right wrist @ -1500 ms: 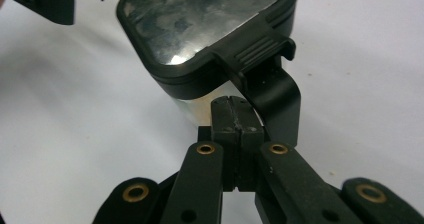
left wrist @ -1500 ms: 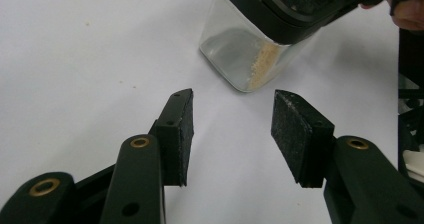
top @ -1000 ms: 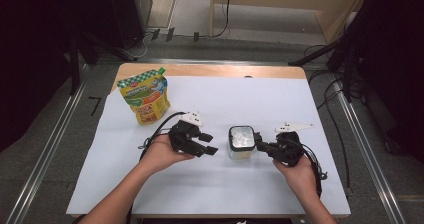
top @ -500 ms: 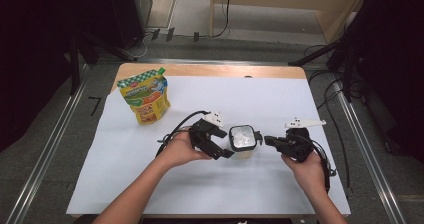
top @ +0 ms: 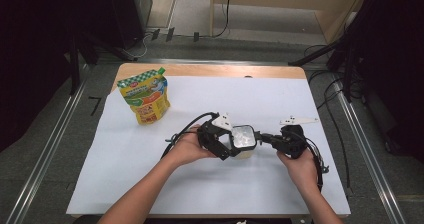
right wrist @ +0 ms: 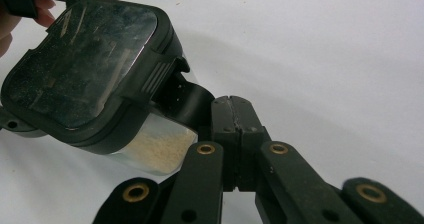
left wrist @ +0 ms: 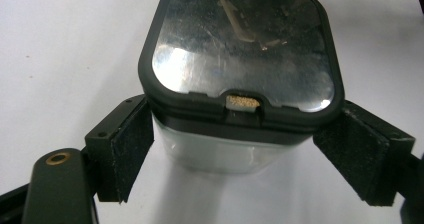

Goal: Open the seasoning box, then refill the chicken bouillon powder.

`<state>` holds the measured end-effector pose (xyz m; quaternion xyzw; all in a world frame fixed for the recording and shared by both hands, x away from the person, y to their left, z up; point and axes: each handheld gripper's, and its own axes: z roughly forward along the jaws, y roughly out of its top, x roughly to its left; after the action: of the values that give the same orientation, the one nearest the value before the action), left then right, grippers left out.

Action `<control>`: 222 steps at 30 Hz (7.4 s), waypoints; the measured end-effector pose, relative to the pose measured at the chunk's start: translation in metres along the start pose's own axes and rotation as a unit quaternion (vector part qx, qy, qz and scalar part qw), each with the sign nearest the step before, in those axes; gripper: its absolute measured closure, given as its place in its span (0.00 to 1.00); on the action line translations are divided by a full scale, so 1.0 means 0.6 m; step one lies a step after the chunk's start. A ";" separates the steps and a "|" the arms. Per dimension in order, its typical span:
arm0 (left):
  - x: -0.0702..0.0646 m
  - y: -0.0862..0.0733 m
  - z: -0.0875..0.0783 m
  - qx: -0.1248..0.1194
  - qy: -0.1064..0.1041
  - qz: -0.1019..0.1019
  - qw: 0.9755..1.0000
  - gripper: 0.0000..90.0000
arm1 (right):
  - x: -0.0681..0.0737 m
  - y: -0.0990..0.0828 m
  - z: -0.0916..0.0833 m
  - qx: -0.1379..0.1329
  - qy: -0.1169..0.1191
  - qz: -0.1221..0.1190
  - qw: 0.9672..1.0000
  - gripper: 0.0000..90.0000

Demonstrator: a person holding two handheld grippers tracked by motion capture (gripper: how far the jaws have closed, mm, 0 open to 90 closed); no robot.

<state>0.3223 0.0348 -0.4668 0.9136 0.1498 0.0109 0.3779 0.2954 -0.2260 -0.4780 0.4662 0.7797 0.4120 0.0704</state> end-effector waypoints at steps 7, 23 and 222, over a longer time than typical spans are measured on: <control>0.002 0.004 0.000 0.005 -0.003 -0.003 1.000 0.19 | -0.001 -0.001 0.001 0.000 0.000 0.004 1.000 1.00; 0.003 0.027 -0.011 0.020 -0.010 -0.014 1.000 0.18 | -0.001 -0.003 0.002 0.002 0.000 0.003 1.000 1.00; 0.205 -0.236 -0.380 -0.074 0.186 -0.268 0.942 0.44 | 0.203 -0.059 0.017 0.056 0.119 -0.126 0.983 0.56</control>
<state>0.3716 0.3210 -0.4135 0.7907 0.4558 0.0899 0.3987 0.2091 -0.1323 -0.4759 0.3150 0.8567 0.4084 0.0023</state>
